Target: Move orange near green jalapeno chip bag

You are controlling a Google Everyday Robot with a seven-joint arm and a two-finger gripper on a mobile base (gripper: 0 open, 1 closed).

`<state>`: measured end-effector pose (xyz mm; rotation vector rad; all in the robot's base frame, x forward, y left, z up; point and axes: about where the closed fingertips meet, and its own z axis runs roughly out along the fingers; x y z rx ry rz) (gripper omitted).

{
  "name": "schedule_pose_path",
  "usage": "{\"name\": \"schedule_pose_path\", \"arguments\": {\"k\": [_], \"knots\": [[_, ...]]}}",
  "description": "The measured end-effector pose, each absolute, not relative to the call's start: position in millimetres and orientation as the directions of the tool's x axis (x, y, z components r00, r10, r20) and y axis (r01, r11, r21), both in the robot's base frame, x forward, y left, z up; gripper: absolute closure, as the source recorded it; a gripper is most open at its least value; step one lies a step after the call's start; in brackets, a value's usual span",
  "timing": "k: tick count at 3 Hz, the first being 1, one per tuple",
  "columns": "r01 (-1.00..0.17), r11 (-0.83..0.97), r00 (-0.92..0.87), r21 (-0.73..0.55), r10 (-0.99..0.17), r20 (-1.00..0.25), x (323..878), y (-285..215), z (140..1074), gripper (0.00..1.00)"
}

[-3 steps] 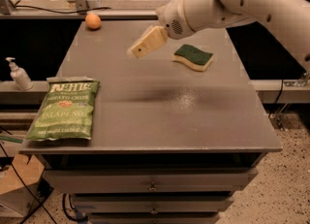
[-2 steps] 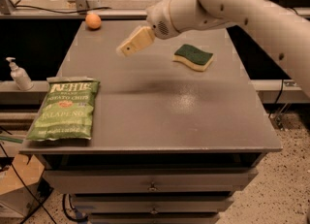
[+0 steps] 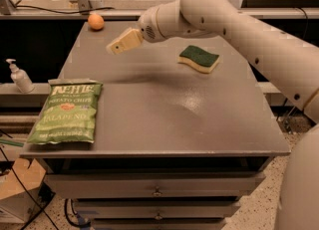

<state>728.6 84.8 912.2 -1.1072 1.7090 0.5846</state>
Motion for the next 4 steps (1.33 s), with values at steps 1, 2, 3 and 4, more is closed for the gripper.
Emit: {"name": "schedule_pose_path", "arguments": {"k": [1, 2, 3, 4], "knots": [[-0.856, 0.512, -0.139, -0.065, -0.349, -0.927, 750, 98, 903, 0.00], [-0.850, 0.526, -0.157, -0.032, -0.311, -0.937, 769, 114, 896, 0.00], [-0.850, 0.526, -0.168, -0.008, -0.284, -0.944, 788, 134, 891, 0.00], [-0.858, 0.514, -0.170, 0.011, -0.264, -0.950, 799, 149, 896, 0.00]]}}
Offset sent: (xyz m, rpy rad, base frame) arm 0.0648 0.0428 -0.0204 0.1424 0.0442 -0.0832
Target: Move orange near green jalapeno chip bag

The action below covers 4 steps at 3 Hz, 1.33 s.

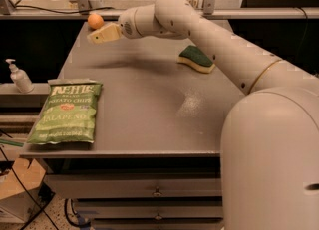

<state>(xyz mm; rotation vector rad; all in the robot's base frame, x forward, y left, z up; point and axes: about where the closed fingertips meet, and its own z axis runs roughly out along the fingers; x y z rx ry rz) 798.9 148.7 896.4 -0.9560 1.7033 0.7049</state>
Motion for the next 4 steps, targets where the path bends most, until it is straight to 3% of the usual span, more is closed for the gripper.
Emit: {"name": "schedule_pose_path", "arguments": {"k": [4], "knots": [[-0.844, 0.536, -0.158, 0.021, -0.212, -0.964, 809, 172, 886, 0.00]]}}
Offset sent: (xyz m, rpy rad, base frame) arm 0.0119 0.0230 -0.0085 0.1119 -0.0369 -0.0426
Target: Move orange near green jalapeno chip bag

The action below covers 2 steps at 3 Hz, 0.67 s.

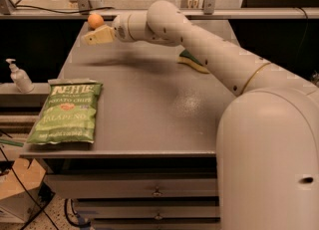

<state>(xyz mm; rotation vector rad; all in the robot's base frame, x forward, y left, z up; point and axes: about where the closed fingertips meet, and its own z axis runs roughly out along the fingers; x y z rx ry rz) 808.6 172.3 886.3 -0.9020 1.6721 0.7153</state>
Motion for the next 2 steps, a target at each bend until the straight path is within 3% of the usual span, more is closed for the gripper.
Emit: {"name": "schedule_pose_path", "arguments": {"k": [2], "knots": [[-0.820, 0.572, -0.140, -0.012, -0.222, -0.965, 831, 194, 878, 0.00]]}}
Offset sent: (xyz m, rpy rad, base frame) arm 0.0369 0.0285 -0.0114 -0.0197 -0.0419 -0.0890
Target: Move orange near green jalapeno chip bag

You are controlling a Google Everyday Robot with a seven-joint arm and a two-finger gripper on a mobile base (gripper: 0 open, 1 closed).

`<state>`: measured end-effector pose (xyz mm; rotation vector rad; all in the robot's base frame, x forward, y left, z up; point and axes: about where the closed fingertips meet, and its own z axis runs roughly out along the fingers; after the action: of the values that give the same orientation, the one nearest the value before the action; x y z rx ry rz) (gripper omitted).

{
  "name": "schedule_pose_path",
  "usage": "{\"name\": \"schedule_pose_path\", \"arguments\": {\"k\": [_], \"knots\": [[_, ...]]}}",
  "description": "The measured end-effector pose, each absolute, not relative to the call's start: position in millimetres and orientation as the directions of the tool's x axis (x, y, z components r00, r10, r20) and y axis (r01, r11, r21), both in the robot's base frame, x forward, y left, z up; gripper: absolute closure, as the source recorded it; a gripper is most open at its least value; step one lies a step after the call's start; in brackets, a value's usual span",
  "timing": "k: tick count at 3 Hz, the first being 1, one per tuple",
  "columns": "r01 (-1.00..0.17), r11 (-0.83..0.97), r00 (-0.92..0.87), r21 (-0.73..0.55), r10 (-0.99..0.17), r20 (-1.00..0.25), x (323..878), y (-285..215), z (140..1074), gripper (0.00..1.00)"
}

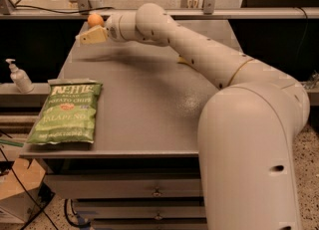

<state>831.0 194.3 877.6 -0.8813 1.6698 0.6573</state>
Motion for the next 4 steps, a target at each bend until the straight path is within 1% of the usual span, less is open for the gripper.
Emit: {"name": "schedule_pose_path", "arguments": {"k": [2, 4], "knots": [[-0.789, 0.614, -0.145, -0.018, -0.215, -0.966, 852, 213, 867, 0.00], [-0.769, 0.639, -0.144, -0.041, -0.235, -0.961, 870, 218, 864, 0.00]]}}
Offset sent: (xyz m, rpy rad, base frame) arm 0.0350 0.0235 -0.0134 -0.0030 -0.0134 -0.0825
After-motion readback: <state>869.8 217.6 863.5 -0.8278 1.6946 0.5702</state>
